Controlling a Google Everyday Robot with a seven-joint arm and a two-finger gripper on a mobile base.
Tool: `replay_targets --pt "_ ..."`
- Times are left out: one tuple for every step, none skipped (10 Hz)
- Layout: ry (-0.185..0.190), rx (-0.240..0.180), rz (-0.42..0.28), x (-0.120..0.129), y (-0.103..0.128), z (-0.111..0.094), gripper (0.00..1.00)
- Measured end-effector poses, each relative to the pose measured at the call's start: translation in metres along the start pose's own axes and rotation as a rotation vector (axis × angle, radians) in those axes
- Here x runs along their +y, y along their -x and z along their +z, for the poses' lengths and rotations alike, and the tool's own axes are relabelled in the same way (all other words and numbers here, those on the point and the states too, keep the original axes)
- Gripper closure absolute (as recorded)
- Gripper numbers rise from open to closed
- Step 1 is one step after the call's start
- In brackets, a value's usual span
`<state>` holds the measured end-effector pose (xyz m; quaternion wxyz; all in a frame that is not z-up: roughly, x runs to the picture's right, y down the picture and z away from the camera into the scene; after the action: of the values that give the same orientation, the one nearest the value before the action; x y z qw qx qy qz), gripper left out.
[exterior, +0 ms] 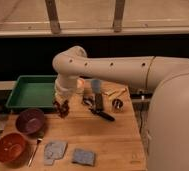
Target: Place grapes in red bowl
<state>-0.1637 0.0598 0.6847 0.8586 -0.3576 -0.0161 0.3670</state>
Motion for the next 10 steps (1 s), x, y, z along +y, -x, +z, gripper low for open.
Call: replay_targets --pt "0.008 -0.006 -0.020 0.009 0.003 -0.002 1.00" --pt "0.006 -0.006 -0.016 0.006 0.002 -0.002 1.00" --pt "0.005 -0.006 -0.015 0.006 0.002 -0.002 1.00" --pt "0.006 -0.005 -0.017 0.007 0.002 -0.002 1.00" --pt "0.007 -0.005 -0.018 0.007 0.002 -0.001 1.00" --pt "0.008 -0.004 -0.017 0.007 0.002 -0.001 1.00" --pt "0.010 -0.004 -0.015 0.006 0.001 0.000 1.00" --pt "0.012 0.005 -0.028 0.007 0.002 0.001 1.00" --pt "0.021 0.015 -0.062 0.014 0.005 0.005 1.00" --pt "0.034 0.025 -0.104 0.029 0.011 0.010 1.00"
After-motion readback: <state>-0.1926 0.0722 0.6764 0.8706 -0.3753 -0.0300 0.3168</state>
